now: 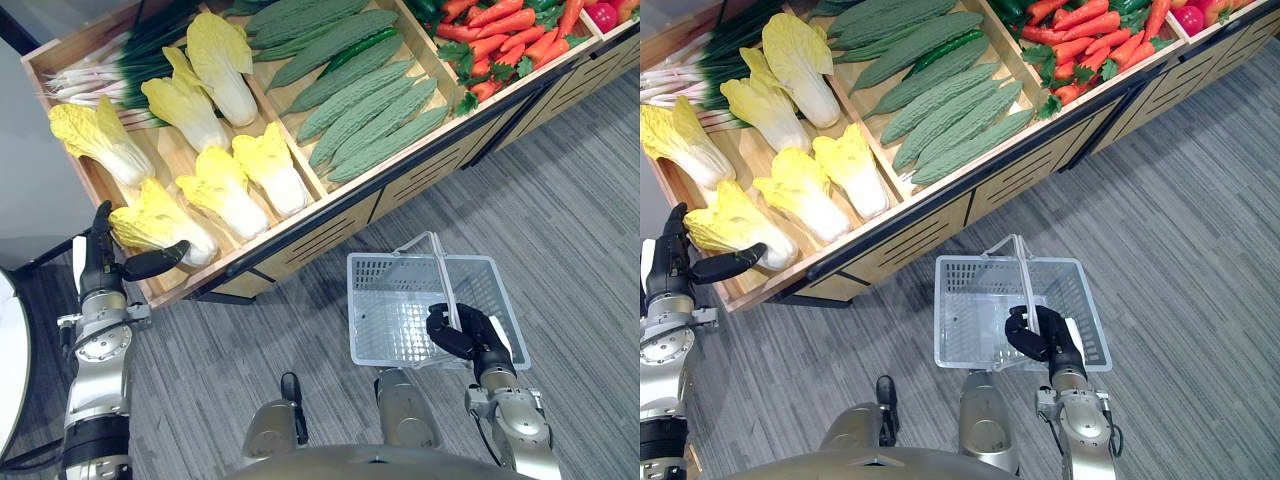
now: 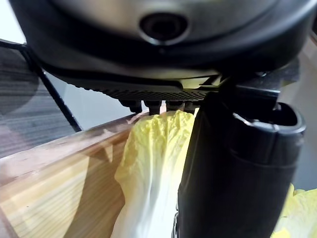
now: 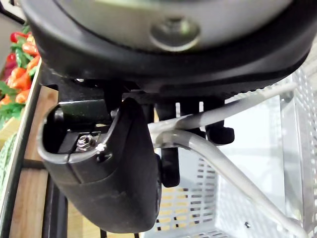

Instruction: Pick vegetable in the basket

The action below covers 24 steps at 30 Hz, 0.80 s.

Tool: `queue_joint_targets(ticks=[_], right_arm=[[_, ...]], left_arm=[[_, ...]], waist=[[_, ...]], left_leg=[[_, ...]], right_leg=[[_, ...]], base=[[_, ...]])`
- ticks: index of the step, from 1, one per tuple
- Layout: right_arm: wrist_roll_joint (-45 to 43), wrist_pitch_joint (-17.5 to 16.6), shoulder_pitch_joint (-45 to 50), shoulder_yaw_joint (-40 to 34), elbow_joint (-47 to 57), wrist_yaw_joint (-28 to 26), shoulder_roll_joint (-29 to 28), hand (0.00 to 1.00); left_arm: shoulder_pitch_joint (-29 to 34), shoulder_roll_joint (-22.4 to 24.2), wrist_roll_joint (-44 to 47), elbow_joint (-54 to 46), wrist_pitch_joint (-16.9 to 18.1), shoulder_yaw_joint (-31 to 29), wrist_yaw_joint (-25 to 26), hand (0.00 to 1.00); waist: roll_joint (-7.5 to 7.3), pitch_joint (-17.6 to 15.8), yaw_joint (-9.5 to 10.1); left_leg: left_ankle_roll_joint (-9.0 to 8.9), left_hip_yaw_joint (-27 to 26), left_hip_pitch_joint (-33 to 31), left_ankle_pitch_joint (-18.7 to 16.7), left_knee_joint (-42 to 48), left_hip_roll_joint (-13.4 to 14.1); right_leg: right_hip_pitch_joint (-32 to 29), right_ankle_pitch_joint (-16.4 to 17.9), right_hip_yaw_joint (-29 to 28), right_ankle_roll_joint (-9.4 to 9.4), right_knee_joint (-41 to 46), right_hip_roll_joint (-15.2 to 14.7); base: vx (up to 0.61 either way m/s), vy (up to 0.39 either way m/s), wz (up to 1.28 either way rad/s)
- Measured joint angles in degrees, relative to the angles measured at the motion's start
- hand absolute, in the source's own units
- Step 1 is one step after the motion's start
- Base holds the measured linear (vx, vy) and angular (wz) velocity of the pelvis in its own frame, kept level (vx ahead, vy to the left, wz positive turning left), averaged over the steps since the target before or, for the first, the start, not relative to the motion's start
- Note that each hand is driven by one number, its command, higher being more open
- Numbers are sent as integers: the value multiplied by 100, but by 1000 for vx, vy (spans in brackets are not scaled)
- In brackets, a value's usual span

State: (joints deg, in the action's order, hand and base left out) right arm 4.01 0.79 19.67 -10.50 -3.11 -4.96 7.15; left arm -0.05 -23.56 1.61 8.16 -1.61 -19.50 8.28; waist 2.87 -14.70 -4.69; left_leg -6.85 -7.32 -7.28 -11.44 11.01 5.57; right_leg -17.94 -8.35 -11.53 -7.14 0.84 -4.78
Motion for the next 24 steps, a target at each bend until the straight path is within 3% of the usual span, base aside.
queue_joint_targets(ticks=[5,12,24], right_arm=[[1,-2,-40,55,0,27,-1,0],[3,-2,-40,103,-5,43,-8,0],[4,-2,-54,224,-7,44,-27,0]], left_arm=[[-72,-252,0,36,-5,125,71,100],[-242,-331,-2,36,-106,280,155,100],[-475,-353,-2,37,-229,330,216,100]], waist=[[-64,-50,10],[-89,-66,125],[-178,-119,146]], left_leg=[[-4,-8,-23,-3,36,0],[-25,-30,-33,-24,74,-1],[-23,0,-43,-23,123,-3]], right_leg=[[-6,-20,-9,10,-9,-2],[-7,-46,-44,21,-26,-3],[22,-66,-23,12,-27,-62]], base=[[0,0,0],[0,0,0],[-2,2,1]])
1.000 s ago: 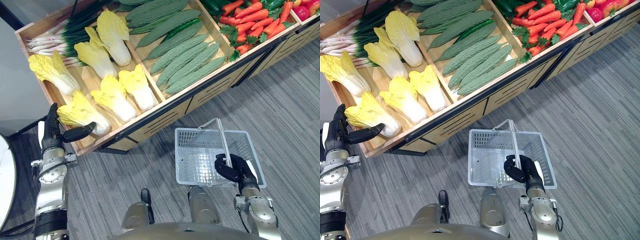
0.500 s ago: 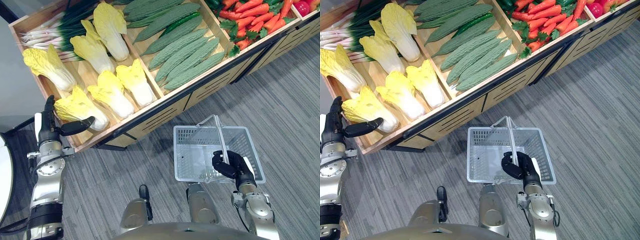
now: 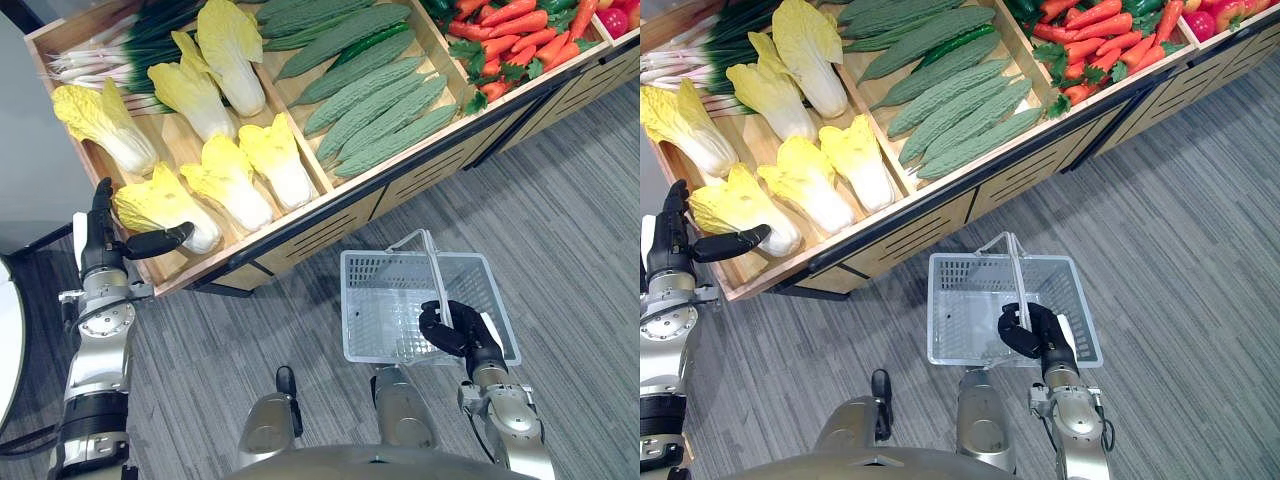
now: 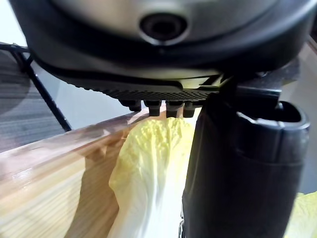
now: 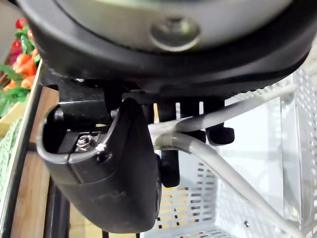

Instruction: Pick vegetable in the basket

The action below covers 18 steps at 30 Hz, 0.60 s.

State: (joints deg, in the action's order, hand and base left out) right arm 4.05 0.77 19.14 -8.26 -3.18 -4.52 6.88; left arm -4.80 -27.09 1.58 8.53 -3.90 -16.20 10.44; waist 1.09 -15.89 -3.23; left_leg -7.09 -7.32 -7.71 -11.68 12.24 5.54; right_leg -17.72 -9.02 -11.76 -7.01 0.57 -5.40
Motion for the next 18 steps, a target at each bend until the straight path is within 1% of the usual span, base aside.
queue_joint_targets(ticks=[8,13,18], right_arm=[[-1,-1,10,1,0,-1,-9,0],[0,-1,19,1,0,-1,-10,0],[0,-1,22,1,0,-2,-16,0]], left_arm=[[-34,-287,1,3,-48,318,-5,100],[-101,-323,4,8,-139,376,-8,100],[-149,-367,30,44,-149,443,-8,100]], waist=[[-21,-12,0],[-21,-12,2],[-22,-12,13]], left_leg=[[1,81,-10,-1,50,-54],[2,99,-10,-1,66,-85],[3,108,-10,-1,79,-88]], right_leg=[[55,0,62,0,0,-48],[70,0,64,0,0,-49],[76,0,65,1,14,-52]], base=[[-9,9,5],[0,0,0],[0,0,0]])
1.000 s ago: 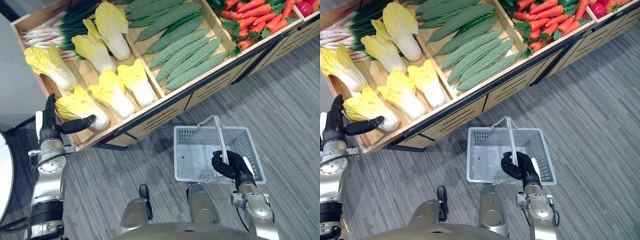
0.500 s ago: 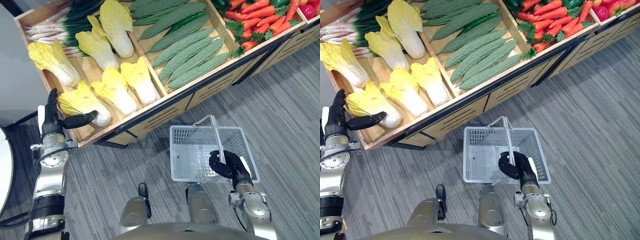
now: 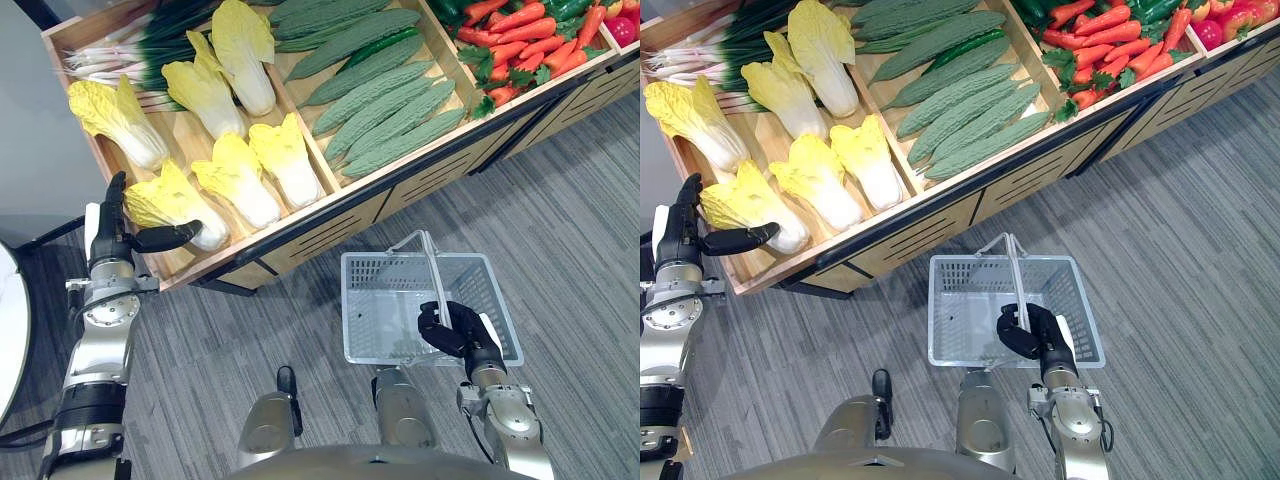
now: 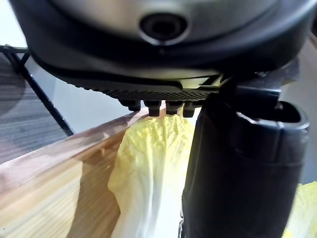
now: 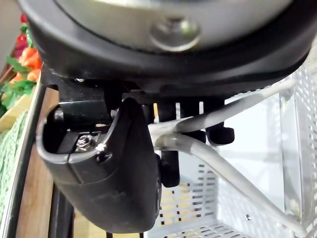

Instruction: Pick vegetable in the basket

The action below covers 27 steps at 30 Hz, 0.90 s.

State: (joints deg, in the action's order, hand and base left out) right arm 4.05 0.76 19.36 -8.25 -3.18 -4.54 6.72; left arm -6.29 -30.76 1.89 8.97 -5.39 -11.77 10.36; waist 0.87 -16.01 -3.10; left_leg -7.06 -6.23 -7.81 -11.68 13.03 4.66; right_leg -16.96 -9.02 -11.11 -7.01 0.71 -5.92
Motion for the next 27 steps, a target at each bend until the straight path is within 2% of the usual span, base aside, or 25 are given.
queue_joint_targets(ticks=[10,19,27], right_arm=[[0,-2,11,1,0,-3,-24,0],[4,-2,14,53,-1,-21,-23,0],[5,-25,-11,94,-38,-118,-22,0]], left_arm=[[1,-326,0,0,-79,259,-96,100],[5,-595,-80,-1,-83,417,-395,100],[41,-618,-464,-54,-83,417,-536,100]], waist=[[0,0,25],[-1,0,118],[-7,1,127]], left_leg=[[27,23,0,18,-13,-21],[30,-1,-2,19,-20,-39],[47,-47,-72,26,-12,-101]], right_leg=[[5,1,16,0,14,-20],[-15,1,-6,1,14,-29],[-102,-11,-41,-17,15,-88]], base=[[0,0,0],[0,0,0],[0,0,-1]])
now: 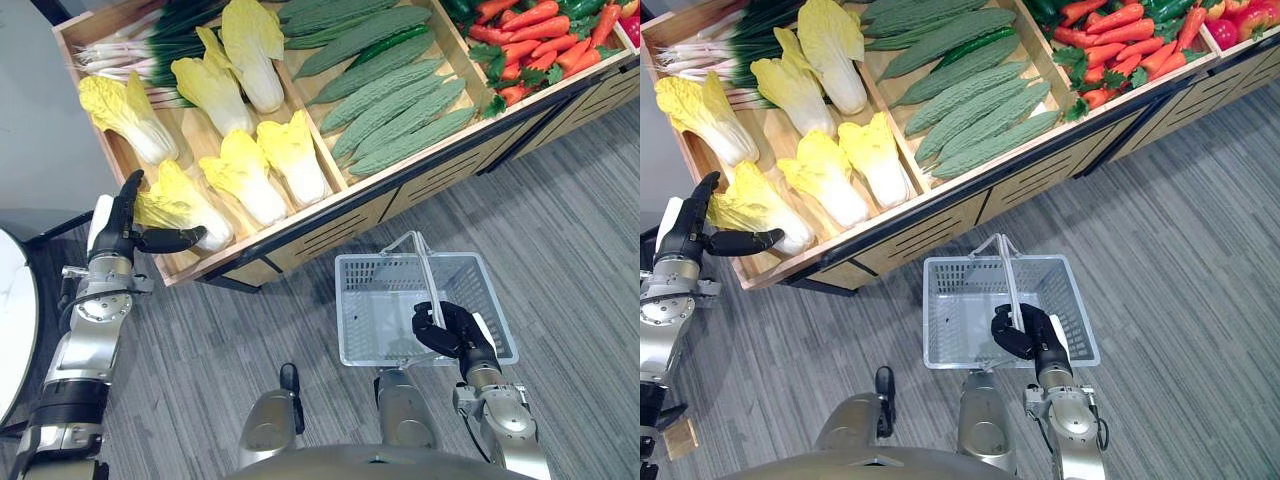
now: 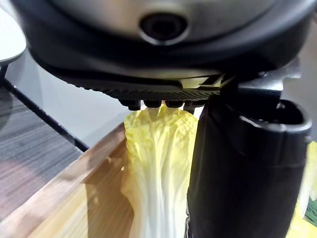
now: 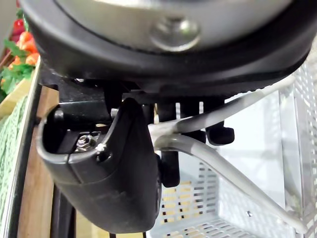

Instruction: Pick vegetable in the basket

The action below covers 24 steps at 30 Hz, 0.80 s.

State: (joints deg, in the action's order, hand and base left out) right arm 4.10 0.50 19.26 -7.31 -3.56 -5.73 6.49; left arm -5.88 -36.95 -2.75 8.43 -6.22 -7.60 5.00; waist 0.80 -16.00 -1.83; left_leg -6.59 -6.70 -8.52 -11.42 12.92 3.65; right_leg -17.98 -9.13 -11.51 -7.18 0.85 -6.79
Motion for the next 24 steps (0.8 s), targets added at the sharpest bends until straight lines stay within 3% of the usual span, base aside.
queue_joint_targets(ticks=[1,2,4,5,8,11,19,24], right_arm=[[1,-5,-11,0,-15,0,0,0],[2,-5,-31,5,-39,-2,-1,0],[3,-5,-67,9,-77,-7,-1,0],[5,-5,-119,20,-103,-13,-1,0],[6,-6,-307,139,-119,-19,-1,0],[5,-21,-369,182,-122,-9,2,0],[6,-27,-337,139,-138,-30,29,0],[7,-30,-317,146,-138,-35,50,0]], left_arm=[[4,5,-8,-3,0,1,-7,100],[13,11,-121,-16,1,2,-34,0],[81,24,-393,-358,54,93,-202,0],[73,9,-502,-597,224,459,-421,0],[-379,307,-764,-876,614,942,-554,0],[-859,452,-1169,-818,599,1009,-581,0],[-1104,438,-1344,-661,598,999,-598,0],[-1046,468,-1319,-655,647,1294,-687,0]], waist=[[0,0,-3],[-5,0,-3],[-19,-6,-3],[-39,-3,-28],[-122,-46,-256],[-141,-64,-478],[-105,-74,-477],[-101,-74,-522]], left_leg=[[6,-2,2,-3,3,-6],[21,-14,1,-12,17,-15],[56,-34,-12,-47,77,-20],[65,-71,-11,-74,107,-22],[105,-199,-16,-172,217,-6],[114,-281,-8,-262,286,1],[112,-373,191,-268,60,-50],[164,-394,392,-235,-107,-166]], right_leg=[[3,0,0,0,1,-6],[5,0,-3,0,1,-15],[10,0,-9,0,1,-23],[9,1,-37,1,0,-24],[-5,11,-161,18,-27,-22],[-14,-12,-275,-19,-74,-3],[28,-28,-280,-44,-77,-29],[104,-25,-266,-40,7,-109]], base=[[0,0,0],[0,0,0],[-9,11,-6],[-8,16,-15],[-5,13,-23],[21,5,-21],[52,3,-7],[19,15,0]])
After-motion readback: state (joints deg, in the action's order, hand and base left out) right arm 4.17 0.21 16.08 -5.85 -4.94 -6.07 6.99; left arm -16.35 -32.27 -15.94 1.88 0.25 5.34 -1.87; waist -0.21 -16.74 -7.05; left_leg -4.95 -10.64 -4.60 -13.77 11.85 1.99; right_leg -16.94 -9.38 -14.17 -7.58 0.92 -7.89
